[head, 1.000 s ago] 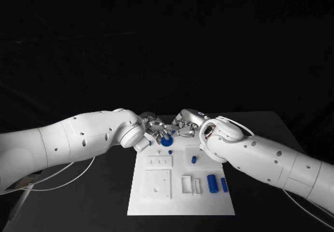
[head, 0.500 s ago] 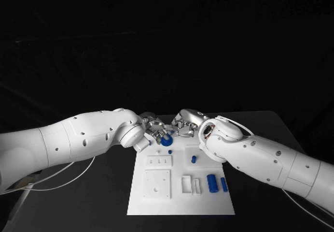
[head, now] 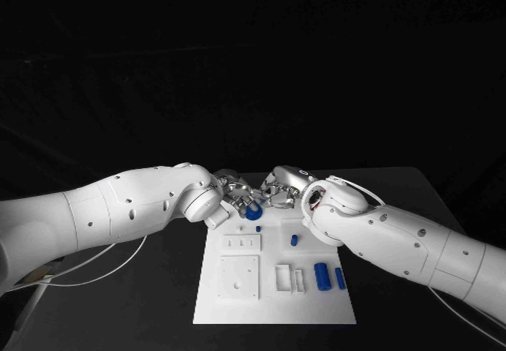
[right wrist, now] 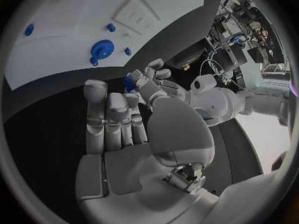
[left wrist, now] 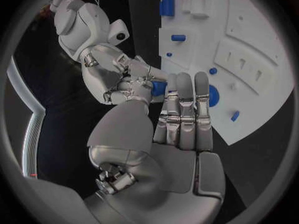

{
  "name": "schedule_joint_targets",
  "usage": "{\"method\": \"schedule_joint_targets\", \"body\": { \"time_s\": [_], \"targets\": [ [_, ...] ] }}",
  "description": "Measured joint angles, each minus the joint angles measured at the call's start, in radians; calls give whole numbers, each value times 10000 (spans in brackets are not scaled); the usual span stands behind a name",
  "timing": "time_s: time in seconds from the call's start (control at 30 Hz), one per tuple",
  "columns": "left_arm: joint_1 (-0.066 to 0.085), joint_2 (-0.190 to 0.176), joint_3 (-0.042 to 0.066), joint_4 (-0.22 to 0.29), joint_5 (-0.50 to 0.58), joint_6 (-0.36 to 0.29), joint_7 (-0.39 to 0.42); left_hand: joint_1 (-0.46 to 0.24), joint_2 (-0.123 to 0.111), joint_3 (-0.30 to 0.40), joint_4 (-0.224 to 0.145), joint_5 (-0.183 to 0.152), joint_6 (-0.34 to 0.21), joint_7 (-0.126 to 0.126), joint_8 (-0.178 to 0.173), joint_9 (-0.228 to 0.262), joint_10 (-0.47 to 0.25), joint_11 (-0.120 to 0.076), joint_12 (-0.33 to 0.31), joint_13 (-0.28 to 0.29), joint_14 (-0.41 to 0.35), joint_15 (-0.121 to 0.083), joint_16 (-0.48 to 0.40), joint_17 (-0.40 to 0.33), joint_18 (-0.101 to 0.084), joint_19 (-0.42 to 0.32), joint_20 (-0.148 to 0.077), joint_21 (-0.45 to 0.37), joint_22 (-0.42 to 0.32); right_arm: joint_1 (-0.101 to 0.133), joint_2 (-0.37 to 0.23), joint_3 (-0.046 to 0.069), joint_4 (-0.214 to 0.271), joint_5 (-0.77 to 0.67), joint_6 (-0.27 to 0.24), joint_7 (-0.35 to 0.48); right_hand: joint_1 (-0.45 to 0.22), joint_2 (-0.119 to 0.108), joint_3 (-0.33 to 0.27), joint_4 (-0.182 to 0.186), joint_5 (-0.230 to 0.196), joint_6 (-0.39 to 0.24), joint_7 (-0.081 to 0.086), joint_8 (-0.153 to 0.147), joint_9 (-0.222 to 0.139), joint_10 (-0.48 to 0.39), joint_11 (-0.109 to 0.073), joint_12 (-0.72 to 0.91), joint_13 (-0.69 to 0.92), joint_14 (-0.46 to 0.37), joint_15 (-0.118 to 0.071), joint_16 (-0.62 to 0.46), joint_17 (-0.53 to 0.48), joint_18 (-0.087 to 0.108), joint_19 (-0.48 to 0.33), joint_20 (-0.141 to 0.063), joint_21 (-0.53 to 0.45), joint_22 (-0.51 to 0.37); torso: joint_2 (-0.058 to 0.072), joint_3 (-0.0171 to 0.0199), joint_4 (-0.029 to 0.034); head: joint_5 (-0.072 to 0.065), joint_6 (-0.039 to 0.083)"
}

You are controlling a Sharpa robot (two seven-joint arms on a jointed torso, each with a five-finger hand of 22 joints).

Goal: Assemble the parts on the task board

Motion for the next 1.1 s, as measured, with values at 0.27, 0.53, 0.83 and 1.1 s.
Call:
{"method": "schedule_joint_targets", "body": {
  "time_s": [0.27,0.53,0.83,1.1],
  "targets": [
    [-11,-12,6,5,35,63,1,127,52,97,-208,893,7,-9,16,-117,0,0,-106,-147,0,0,130,75,1,-72,-72,12,142,-6,8,-7,-5,-24,54,-1,-53,-53,0,0,42,-10,10,0,2,0,0,0,0,0,0,-16,0,0,0,0,0,0,0,0,4,-12,-31],
    [-21,-28,7,7,103,125,-29,-35,214,71,-237,930,5,-9,25,-117,-36,-35,-106,-189,-36,-36,258,149,0,-108,-108,97,297,-6,17,-7,-24,-29,86,0,-66,-66,0,0,42,19,-14,-25,4,16,16,0,0,0,0,-54,9,-1,0,0,0,0,-1,6,3,-20,-40],
    [-30,-35,7,8,157,151,-29,-135,337,75,-267,1087,39,-39,130,116,-35,-36,-58,-143,-36,-36,351,220,0,-108,-108,176,437,-10,20,-4,-40,-31,99,5,-66,-66,-1,0,41,22,-10,-45,5,17,17,0,1,0,0,-53,8,0,0,0,0,0,-2,7,1,-26,-41],
    [-27,-33,12,14,185,230,-11,-112,525,537,-726,1087,149,25,146,417,-33,-171,425,67,-17,-129,856,479,0,-162,-162,407,650,-33,21,-9,-85,-33,121,1,-90,-90,-2,0,41,21,-10,0,6,17,17,-78,-58,0,0,-116,-3,0,0,0,0,0,-2,6,-3,-34,-43]
  ]
}}
